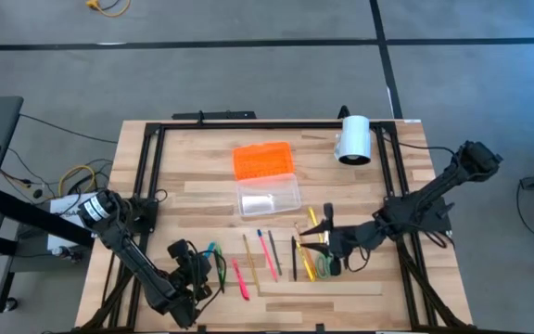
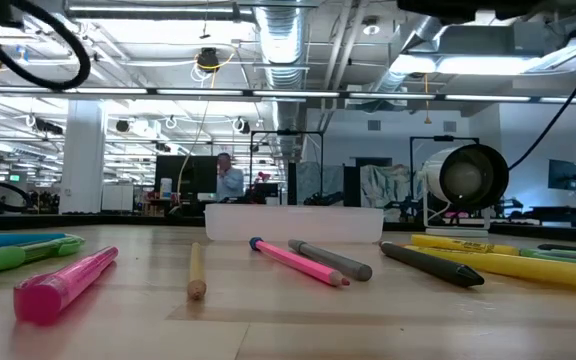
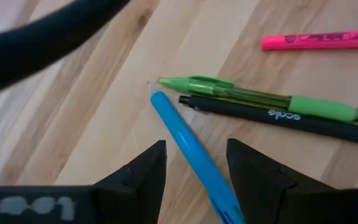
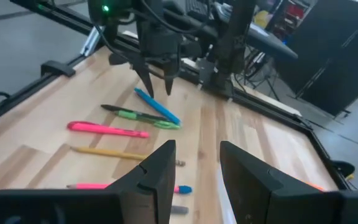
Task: Pick & place school supplies into a supply box
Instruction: Put the blue pen into the supply box
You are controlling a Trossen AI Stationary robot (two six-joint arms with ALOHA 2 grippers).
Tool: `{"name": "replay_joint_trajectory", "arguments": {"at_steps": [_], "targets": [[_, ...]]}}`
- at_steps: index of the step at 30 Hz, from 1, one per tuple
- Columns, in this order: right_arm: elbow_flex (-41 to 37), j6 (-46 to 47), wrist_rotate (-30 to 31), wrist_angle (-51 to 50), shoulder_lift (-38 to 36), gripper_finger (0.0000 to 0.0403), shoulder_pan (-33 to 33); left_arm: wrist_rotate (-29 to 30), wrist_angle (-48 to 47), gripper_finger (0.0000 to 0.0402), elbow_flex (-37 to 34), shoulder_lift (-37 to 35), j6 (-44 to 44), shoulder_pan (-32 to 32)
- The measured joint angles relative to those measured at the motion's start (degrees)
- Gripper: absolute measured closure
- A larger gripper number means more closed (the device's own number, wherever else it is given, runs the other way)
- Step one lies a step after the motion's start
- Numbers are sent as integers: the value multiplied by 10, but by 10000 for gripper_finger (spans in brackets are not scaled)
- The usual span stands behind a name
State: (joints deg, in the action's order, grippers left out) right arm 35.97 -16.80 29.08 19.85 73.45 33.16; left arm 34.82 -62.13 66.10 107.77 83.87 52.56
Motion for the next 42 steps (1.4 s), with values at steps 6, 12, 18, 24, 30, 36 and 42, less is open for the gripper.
{"name": "replay_joint_trajectory", "arguments": {"at_steps": [6,12,18,24,30,36,42], "targets": [[0,-16,33,-1,0,282,9,-3,19,242,-25,0,31,-1],[0,-12,36,-16,0,282,8,-9,60,242,-28,0,32,-2],[0,-12,36,-16,0,282,8,-14,66,242,-47,0,45,-4],[0,-12,36,-16,0,282,9,-21,135,242,-97,-5,52,-9],[0,-12,36,-15,0,282,9,-29,140,242,-106,-5,65,-10],[0,-15,35,-16,0,282,5,-55,114,250,-104,-5,83,-13],[0,-15,35,-19,0,282,-3,-81,110,303,-103,-5,82,-24]]}}
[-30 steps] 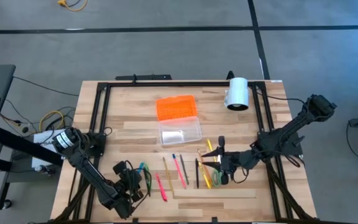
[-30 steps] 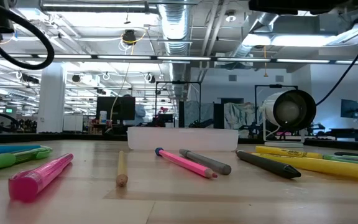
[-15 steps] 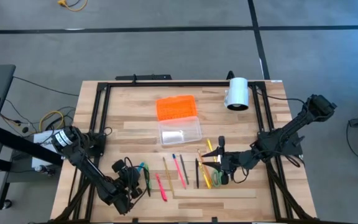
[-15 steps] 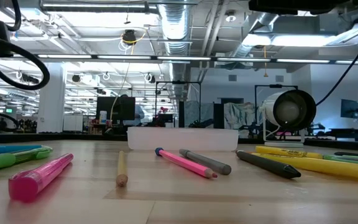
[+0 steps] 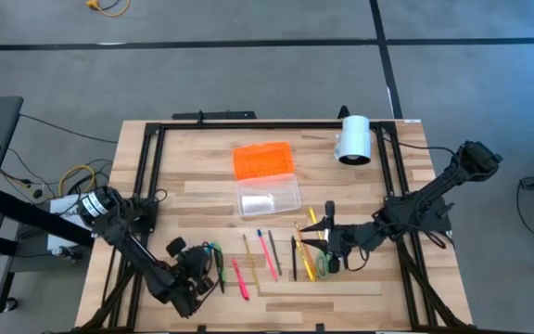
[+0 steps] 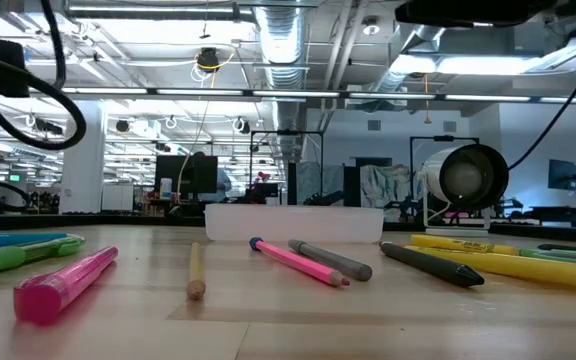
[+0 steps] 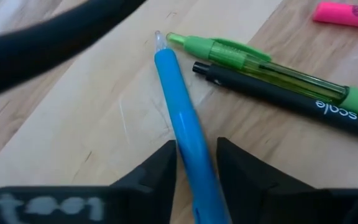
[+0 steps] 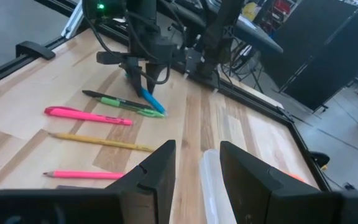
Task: Pick & place school supplies into a supply box
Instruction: Put the blue pen into the supply box
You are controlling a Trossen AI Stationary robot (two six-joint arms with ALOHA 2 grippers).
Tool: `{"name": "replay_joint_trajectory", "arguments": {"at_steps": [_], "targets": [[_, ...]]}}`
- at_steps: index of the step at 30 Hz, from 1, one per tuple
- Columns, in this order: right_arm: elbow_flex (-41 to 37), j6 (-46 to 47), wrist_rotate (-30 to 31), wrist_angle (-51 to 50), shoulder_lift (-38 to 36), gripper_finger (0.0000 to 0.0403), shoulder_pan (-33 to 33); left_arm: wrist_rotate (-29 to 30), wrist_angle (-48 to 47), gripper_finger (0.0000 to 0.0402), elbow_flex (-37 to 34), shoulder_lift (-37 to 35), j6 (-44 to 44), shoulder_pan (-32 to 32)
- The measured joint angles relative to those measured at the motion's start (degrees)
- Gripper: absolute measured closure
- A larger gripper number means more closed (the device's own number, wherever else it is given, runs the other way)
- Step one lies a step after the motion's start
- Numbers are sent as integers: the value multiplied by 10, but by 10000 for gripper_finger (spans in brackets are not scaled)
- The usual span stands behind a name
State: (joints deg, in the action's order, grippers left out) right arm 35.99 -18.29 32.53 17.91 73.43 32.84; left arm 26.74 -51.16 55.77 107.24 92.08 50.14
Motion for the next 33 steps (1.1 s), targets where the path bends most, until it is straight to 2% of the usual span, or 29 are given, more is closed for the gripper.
{"name": "replay_joint_trajectory", "arguments": {"at_steps": [5,8,11,20,25,33], "targets": [[0,16,0,-20,0,282,0,-20,1,343,0,-2,-31,-18],[0,23,1,-32,0,282,1,-30,6,350,0,-8,-57,-28],[0,73,4,-62,0,282,3,-41,10,348,-3,-19,-70,-34],[0,392,9,-237,0,282,11,-41,12,338,-4,-26,-76,-34],[0,527,33,-308,0,282,34,-37,12,339,-4,-26,-87,-33],[0,748,36,-450,0,282,71,-31,14,342,-4,-26,-127,-33]]}}
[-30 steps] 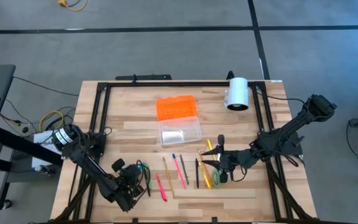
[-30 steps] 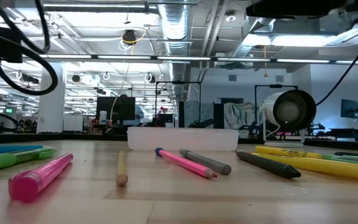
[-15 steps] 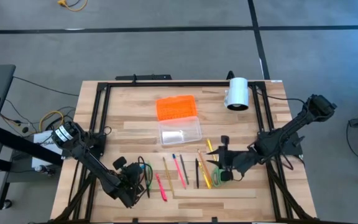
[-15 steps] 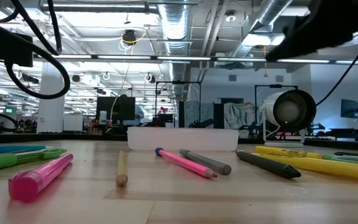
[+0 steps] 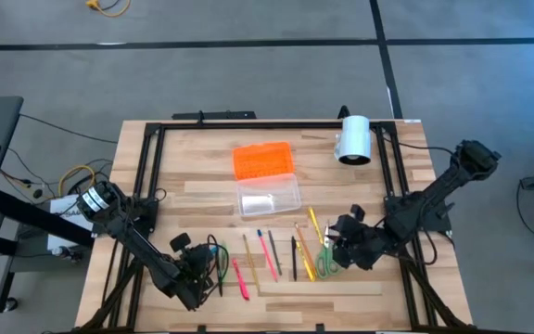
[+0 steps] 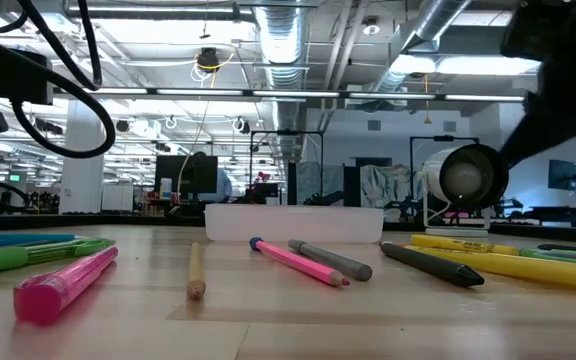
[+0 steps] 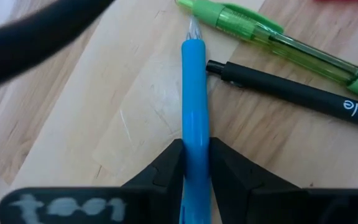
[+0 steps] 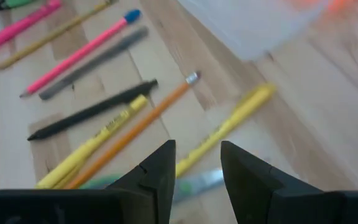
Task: Pick & place school supplies into a supply box
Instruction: Put the blue pen into the supply box
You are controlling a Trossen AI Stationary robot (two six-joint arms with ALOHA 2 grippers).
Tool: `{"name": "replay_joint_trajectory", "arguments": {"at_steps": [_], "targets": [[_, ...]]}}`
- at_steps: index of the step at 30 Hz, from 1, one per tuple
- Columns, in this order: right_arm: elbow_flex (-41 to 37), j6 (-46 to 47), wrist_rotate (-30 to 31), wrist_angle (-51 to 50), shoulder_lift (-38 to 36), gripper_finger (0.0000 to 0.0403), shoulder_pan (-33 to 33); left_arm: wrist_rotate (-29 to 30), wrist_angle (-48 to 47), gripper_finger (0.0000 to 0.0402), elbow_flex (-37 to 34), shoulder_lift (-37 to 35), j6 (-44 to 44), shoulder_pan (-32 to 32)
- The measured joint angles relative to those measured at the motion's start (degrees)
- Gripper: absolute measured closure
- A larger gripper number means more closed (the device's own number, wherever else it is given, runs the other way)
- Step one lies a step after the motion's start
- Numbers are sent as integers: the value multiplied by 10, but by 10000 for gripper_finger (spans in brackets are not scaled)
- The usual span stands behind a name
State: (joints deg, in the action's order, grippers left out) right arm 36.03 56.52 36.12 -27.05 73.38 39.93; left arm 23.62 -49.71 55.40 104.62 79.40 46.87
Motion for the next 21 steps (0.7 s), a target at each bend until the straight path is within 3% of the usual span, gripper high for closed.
{"name": "replay_joint_trajectory", "arguments": {"at_steps": [11,21], "targets": [[0,178,0,-85,1,282,71,-21,12,344,0,-1,-40,-1],[0,273,1,-94,95,282,119,-36,19,344,0,-1,-84,-1]]}}
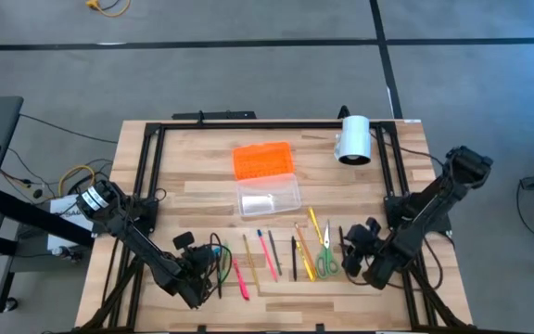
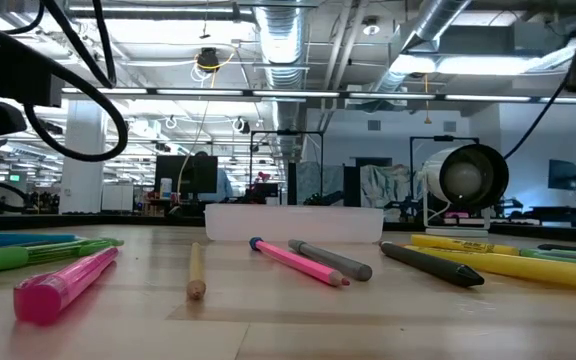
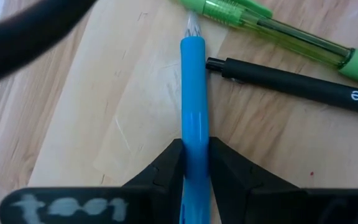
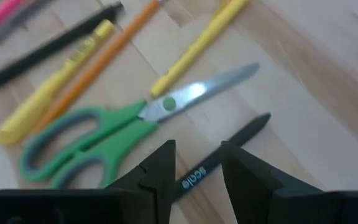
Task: Pick & place school supplies into a supply box
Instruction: Put the blue pen into the supply box
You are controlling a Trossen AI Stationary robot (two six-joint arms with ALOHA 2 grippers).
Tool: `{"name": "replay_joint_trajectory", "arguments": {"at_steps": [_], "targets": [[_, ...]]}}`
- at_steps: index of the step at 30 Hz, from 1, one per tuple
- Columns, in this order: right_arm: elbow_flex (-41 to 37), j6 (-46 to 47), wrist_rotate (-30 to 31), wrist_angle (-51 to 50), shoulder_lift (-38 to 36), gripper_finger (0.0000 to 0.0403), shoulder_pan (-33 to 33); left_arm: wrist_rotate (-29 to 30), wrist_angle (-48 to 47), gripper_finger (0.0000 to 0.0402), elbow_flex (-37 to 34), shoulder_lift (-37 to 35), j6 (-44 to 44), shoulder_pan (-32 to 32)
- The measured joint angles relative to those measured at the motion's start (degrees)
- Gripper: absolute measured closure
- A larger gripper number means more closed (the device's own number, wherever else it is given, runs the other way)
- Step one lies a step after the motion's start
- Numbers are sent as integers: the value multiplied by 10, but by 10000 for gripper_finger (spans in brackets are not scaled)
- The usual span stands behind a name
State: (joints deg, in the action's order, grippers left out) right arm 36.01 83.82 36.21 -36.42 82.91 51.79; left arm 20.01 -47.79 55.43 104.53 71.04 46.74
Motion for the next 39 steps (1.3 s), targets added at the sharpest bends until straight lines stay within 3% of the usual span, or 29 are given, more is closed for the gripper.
{"name": "replay_joint_trajectory", "arguments": {"at_steps": [8,24,30,39], "targets": [[0,64,-1,0,54,282,22,2,-5,345,0,0,7,1],[0,74,4,5,43,282,19,2,-64,345,39,-33,-54,4],[0,72,17,7,43,282,19,43,-132,345,68,-42,-55,1],[0,56,37,4,43,282,13,187,-130,345,83,-43,-131,-78]]}}
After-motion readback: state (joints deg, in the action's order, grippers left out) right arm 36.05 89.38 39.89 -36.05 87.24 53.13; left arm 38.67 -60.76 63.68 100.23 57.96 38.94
